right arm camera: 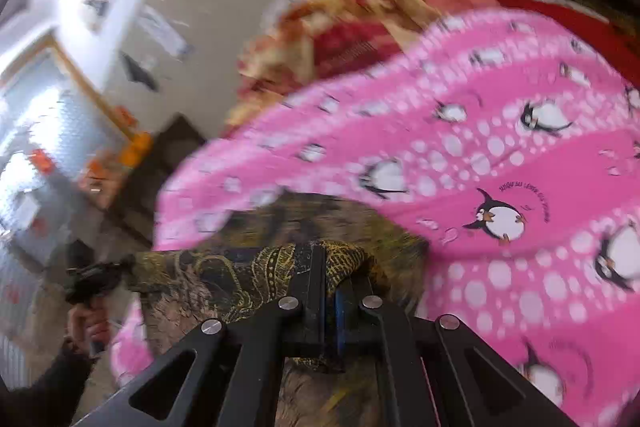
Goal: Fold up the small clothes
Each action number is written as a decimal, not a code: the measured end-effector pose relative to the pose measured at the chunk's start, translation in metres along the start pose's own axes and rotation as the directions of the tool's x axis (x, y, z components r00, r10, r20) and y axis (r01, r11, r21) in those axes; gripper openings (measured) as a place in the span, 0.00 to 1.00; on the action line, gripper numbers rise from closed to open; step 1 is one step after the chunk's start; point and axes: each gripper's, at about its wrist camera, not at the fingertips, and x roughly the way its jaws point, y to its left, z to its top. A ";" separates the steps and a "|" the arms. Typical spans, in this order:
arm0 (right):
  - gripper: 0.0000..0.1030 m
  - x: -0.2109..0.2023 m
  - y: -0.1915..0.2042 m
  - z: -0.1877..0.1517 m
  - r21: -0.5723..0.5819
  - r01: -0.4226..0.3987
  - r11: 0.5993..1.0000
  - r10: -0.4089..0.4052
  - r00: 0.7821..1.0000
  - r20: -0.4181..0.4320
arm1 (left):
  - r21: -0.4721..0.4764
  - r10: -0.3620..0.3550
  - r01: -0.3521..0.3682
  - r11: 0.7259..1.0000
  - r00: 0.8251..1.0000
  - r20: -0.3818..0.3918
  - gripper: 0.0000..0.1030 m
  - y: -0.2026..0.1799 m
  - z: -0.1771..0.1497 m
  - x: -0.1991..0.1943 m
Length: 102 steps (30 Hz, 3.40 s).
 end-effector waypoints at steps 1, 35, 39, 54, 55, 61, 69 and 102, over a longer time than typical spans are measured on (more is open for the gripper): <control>0.03 0.016 -0.006 0.006 0.013 0.044 0.999 -0.044 0.999 -0.021 | 0.005 0.018 -0.018 1.000 0.999 -0.029 0.02 0.001 0.002 0.014; 0.26 -0.009 0.037 -0.125 -0.316 0.277 0.907 -0.328 0.937 -0.118 | 0.259 0.327 -0.308 0.915 0.945 -0.033 0.38 -0.022 -0.139 0.003; 0.26 -0.021 0.061 -0.097 -0.321 0.289 0.902 -0.337 0.935 -0.107 | 0.201 0.291 -0.289 0.936 0.957 0.019 0.38 -0.050 -0.114 -0.019; 0.31 0.093 0.069 0.011 -0.334 0.331 0.883 -0.403 0.899 -0.174 | 0.257 0.529 -0.519 0.815 0.848 0.036 0.39 -0.063 0.005 0.079; 0.31 0.084 0.073 0.024 -0.319 0.344 0.883 -0.396 0.912 -0.112 | 0.210 0.533 -0.533 0.820 0.844 0.063 0.39 -0.059 0.017 0.069; 0.35 0.037 0.087 0.060 -0.176 0.357 0.917 -0.349 0.934 0.073 | 0.008 0.429 -0.435 0.900 0.891 0.150 0.39 -0.067 0.022 0.042; 0.47 0.100 0.059 0.020 -0.052 0.512 0.857 -0.509 0.859 0.062 | 0.059 0.547 -0.565 0.823 0.817 0.181 0.39 -0.058 -0.033 0.105; 0.65 0.025 0.143 -0.131 -0.429 0.311 0.848 -0.364 0.930 -0.045 | 0.426 0.359 -0.323 0.845 0.933 -0.006 0.64 -0.150 -0.199 0.077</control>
